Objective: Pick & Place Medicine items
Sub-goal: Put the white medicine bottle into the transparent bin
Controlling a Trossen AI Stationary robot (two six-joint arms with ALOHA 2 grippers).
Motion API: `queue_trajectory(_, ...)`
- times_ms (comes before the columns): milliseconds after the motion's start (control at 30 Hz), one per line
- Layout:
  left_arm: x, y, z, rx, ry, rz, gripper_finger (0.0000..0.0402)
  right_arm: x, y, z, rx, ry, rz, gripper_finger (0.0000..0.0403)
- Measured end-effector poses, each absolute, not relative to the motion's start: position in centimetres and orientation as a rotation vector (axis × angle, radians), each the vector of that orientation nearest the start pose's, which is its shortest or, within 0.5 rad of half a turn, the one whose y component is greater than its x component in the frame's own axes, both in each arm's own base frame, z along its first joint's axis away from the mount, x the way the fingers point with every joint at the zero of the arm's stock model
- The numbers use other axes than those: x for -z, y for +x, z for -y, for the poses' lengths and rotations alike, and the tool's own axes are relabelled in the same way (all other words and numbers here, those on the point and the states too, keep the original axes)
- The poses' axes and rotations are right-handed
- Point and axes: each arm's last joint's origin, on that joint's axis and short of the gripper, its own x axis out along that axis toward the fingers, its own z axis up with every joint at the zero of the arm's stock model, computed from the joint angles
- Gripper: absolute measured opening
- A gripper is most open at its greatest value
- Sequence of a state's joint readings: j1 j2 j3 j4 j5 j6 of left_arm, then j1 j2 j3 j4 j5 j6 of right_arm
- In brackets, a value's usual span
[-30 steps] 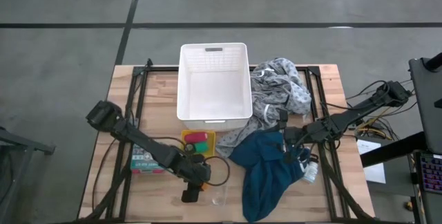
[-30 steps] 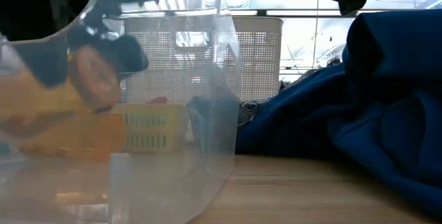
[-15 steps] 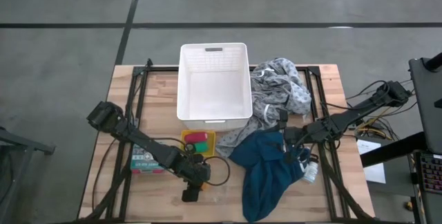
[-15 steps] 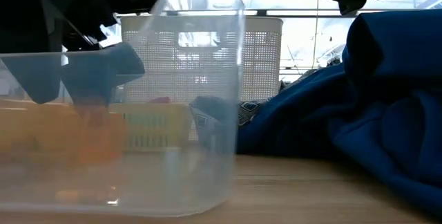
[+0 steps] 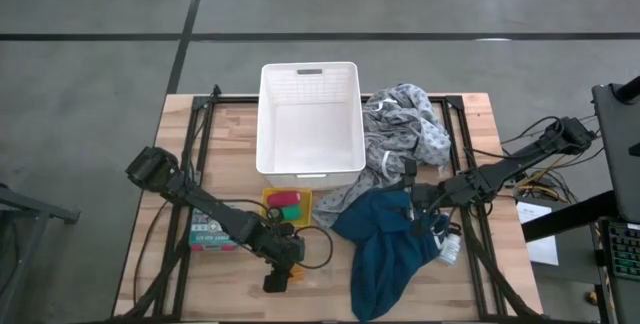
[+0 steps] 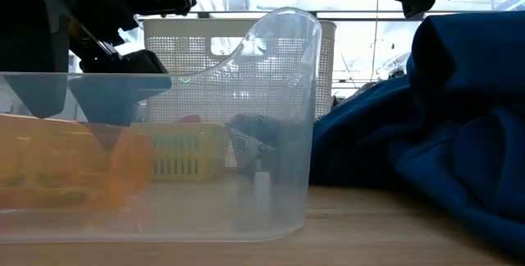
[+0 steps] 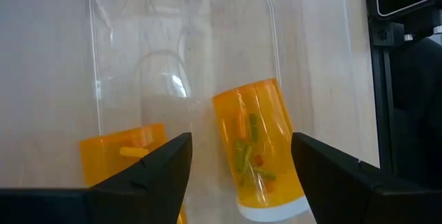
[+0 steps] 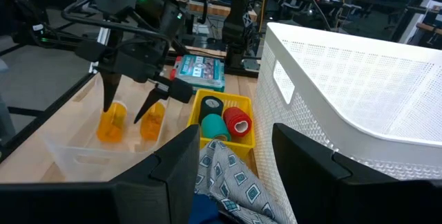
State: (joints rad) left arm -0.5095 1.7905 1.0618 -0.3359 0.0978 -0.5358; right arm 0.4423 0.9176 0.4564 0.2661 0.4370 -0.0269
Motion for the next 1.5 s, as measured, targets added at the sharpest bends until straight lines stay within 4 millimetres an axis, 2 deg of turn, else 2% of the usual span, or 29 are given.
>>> queue_trajectory(167, -16.2, 30.2, 17.3, 0.255, -0.303, -1.158, 0.0253, -24.0, 18.4, -7.4, -0.007, -0.110, -0.177, 0.0180)
queue_trajectory(367, -18.7, 29.7, 17.8, 0.311, -0.319, -1.052, 0.0251, -24.0, 18.4, -7.4, -0.007, -0.110, -0.177, 0.0178)
queue_trajectory(700, -23.1, 28.5, 17.7, 0.456, -0.112, -0.823, 0.0248, -24.0, 18.4, -7.4, -0.008, -0.110, -0.177, 0.0178)
queue_trajectory(900, -25.5, 27.8, 16.8, 0.402, 0.005, -0.692, 0.0237, -24.0, 18.4, -7.4, -0.007, -0.110, -0.177, 0.0180)
queue_trajectory(1033, -28.1, 27.4, 15.7, 0.369, 0.114, -0.533, 0.0230, -24.0, 18.4, -7.4, -0.007, -0.110, -0.176, 0.0178)
queue_trajectory(1167, -30.0, 26.7, 14.2, 0.368, 0.193, -0.453, 0.0226, -24.0, 18.4, -7.4, -0.007, -0.110, -0.176, 0.0178)
queue_trajectory(1367, -33.0, 25.2, 9.1, 0.233, 0.162, -0.381, 0.0225, -24.0, 18.4, -7.4, -0.008, -0.110, -0.176, 0.0179)
queue_trajectory(1500, -33.4, 23.6, 6.7, 0.160, 0.127, -0.349, 0.0226, -24.0, 18.4, -7.4, -0.008, -0.110, -0.177, 0.0178)
